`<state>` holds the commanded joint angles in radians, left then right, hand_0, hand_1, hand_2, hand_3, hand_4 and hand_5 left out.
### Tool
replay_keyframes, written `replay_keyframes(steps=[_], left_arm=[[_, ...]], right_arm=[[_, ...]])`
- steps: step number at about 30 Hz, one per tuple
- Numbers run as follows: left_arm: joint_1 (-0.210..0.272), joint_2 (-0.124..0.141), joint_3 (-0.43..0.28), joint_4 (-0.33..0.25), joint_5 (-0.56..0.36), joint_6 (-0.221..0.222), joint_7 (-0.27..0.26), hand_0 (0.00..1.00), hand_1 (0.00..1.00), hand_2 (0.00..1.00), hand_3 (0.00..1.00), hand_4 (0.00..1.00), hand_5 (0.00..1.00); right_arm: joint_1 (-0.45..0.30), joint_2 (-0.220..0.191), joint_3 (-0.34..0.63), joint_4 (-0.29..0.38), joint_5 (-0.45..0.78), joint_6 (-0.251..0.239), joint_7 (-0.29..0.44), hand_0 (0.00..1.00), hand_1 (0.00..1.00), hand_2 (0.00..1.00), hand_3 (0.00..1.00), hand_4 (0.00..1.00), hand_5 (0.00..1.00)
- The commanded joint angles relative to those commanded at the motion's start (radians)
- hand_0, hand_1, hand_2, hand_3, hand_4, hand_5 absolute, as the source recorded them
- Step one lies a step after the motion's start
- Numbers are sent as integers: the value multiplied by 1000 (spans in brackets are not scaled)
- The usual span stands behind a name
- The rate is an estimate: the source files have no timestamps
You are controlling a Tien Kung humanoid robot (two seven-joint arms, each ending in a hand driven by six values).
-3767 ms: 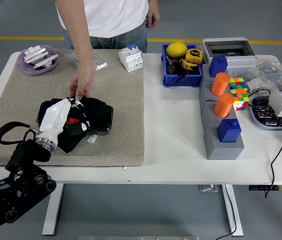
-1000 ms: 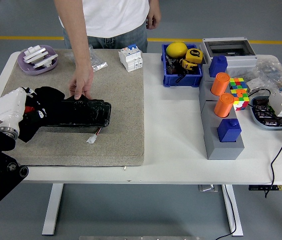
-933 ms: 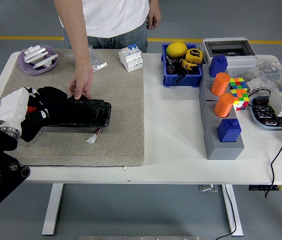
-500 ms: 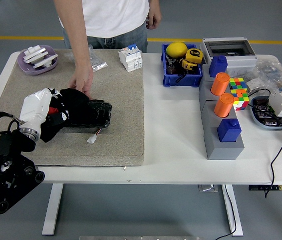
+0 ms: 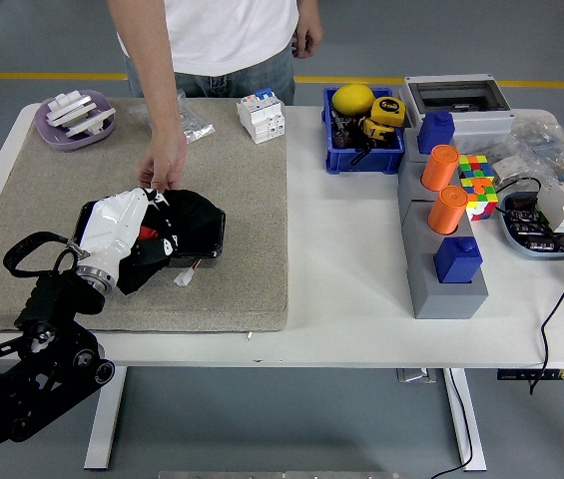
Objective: Pick the rag up,wipe the panel,place it on the desk
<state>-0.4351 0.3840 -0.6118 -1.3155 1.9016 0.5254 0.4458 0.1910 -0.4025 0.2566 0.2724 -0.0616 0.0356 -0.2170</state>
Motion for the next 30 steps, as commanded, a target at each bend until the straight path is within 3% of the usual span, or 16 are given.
replay_keyframes(steps=[17, 30], left_arm=[[-24, -8, 63, -21, 5, -1, 10, 293, 160, 461, 455, 308, 2], [-5, 14, -46, 65, 3, 8, 1, 294, 162, 461, 455, 309, 2]], right_arm=[[2, 2, 8, -1, -5, -1, -5, 709, 690, 694, 635, 998, 537], [1, 4, 3, -1, 6, -1, -1, 709, 690, 694, 636, 998, 536]])
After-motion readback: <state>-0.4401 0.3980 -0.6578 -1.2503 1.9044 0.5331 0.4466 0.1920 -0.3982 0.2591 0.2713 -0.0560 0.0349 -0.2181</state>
